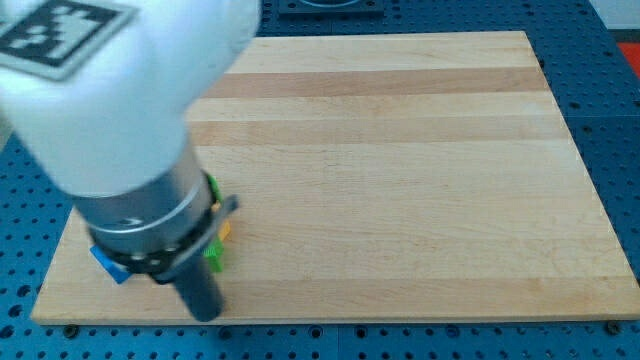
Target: Slide the blue cube up a bit
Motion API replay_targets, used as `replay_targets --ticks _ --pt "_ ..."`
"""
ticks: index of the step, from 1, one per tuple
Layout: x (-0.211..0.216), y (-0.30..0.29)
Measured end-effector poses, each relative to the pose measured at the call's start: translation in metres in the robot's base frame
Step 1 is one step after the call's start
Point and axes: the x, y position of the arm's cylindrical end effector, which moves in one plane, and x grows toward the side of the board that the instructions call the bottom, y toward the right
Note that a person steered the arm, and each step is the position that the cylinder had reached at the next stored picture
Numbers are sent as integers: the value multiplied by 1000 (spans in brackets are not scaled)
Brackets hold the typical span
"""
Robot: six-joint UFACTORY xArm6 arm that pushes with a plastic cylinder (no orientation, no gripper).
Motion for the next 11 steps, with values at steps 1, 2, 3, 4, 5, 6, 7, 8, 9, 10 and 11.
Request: replay_targets --ticks 1,2,3,4,5,6,7,8,9,10,11 --pt "0 -42" --pt "-2 -69" --pt "-18 -83" --pt "-34 -83" --pt "-42 -89" --pt "-42 -114" --pt "-45 -123" --pt "-52 -109" --pt "-61 -93" --pt "-75 -97" --pt "-81 -115"
